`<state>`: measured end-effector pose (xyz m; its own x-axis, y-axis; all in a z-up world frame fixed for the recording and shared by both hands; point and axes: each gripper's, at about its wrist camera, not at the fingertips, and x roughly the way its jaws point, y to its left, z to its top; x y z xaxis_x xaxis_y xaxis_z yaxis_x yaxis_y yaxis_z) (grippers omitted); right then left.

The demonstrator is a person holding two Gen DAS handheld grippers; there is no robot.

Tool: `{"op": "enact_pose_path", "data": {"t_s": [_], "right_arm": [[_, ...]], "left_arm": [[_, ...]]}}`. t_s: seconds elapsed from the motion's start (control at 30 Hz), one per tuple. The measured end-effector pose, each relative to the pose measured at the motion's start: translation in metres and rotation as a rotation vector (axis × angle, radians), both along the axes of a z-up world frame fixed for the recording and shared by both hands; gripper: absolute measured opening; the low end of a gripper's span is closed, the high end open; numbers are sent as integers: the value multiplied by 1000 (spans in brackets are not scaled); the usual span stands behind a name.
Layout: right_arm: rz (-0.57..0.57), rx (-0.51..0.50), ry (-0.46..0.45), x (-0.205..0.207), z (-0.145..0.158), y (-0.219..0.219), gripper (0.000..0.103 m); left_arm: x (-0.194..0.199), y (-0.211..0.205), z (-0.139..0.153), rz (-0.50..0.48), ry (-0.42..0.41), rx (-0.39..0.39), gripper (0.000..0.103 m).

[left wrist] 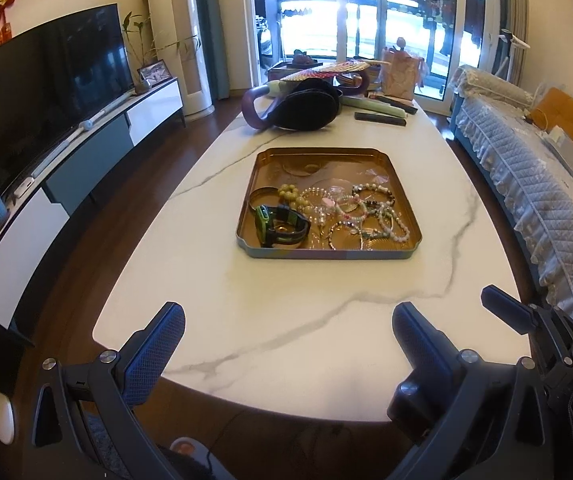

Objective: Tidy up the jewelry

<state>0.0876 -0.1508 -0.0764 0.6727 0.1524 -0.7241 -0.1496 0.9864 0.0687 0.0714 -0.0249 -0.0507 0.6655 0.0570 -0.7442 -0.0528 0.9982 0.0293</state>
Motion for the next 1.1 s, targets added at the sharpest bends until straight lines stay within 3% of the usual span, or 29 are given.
{"op": "enact_pose_path", "data": {"t_s": [1.1], "right_arm": [[-10,13,3,5,-6,-5,78]], "left_arm": [[5,-7,-8,-9,-3,19,103]]}}
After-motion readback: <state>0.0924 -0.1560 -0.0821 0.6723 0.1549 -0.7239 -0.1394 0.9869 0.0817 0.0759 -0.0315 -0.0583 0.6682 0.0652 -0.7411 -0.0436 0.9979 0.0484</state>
